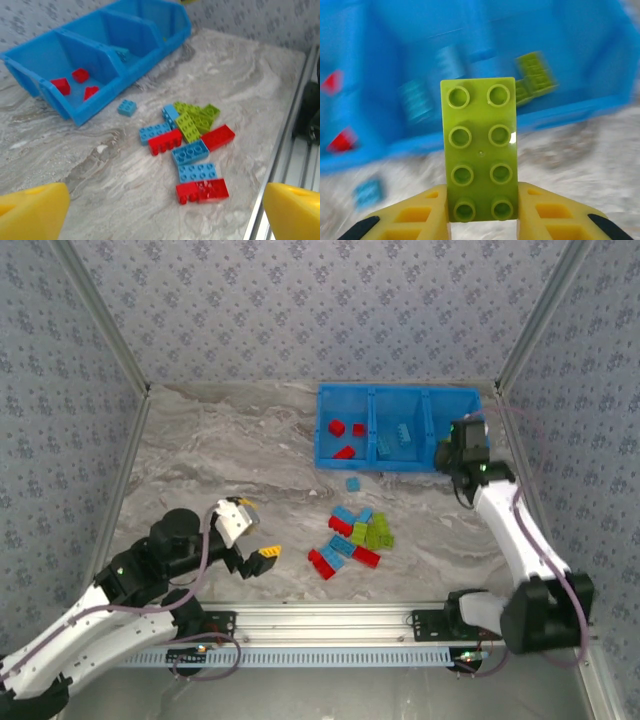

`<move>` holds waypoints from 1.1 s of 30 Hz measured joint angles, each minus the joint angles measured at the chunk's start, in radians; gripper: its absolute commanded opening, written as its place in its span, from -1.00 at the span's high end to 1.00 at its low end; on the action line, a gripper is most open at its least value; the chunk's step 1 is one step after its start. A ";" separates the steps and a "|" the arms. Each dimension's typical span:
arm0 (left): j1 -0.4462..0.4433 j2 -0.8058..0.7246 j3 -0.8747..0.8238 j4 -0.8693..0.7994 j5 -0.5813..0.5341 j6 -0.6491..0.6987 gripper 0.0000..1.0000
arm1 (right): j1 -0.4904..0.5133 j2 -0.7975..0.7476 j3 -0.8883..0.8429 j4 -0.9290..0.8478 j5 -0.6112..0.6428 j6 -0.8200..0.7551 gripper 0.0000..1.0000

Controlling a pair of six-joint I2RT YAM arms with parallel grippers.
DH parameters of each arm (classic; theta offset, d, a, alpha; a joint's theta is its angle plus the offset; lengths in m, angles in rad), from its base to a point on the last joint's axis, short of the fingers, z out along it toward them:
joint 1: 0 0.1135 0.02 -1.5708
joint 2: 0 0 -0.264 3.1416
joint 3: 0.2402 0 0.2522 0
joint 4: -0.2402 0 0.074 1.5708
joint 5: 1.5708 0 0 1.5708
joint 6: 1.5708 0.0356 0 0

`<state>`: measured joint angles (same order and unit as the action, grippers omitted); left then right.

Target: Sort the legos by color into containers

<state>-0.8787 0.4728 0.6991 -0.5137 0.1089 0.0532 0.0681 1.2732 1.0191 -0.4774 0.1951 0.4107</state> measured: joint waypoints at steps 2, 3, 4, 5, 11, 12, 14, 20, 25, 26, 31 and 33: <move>0.030 -0.036 -0.018 0.034 0.004 -0.018 -0.99 | -0.063 0.135 0.077 0.005 -0.031 0.000 0.33; 0.040 -0.051 -0.023 0.045 0.003 -0.021 -0.98 | -0.081 0.190 0.111 0.006 -0.041 0.000 0.32; 0.051 -0.068 -0.028 0.055 0.003 -0.029 -0.99 | -0.101 0.266 0.161 0.001 -0.060 0.000 0.30; 0.061 -0.082 -0.032 0.062 0.000 -0.033 -0.98 | -0.113 0.327 0.206 0.001 -0.072 0.000 0.27; 0.080 -0.104 -0.037 0.075 -0.012 -0.040 -0.98 | -0.131 0.561 0.423 -0.041 -0.113 -0.001 -0.09; 0.080 -0.104 -0.037 0.075 -0.012 -0.040 -0.99 | -0.131 0.576 0.446 -0.049 -0.115 0.001 -0.13; 0.080 -0.104 -0.037 0.075 -0.012 -0.043 -0.98 | -0.129 0.584 0.469 -0.056 -0.114 0.003 -0.15; 0.080 -0.103 -0.038 0.075 -0.012 -0.044 -0.98 | -0.106 0.495 0.436 -0.090 -0.124 0.016 -0.15; 0.081 -0.101 -0.038 0.074 -0.013 -0.044 -0.99 | 0.071 0.202 0.220 -0.058 -0.109 0.046 -0.28; 0.083 -0.098 -0.039 0.073 -0.013 -0.043 -0.98 | 0.126 0.142 0.175 -0.045 -0.107 0.053 -0.33; 0.092 -0.084 -0.042 0.070 -0.016 -0.043 -0.98 | 0.429 0.014 0.034 -0.001 -0.084 0.077 -0.44; 0.093 -0.073 -0.043 0.069 -0.016 -0.043 -0.98 | 0.515 0.060 0.026 0.004 -0.060 0.075 -0.47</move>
<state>-0.7853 0.4000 0.6563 -0.4442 0.0933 0.0097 0.5831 1.3327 1.0447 -0.4732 0.1356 0.4854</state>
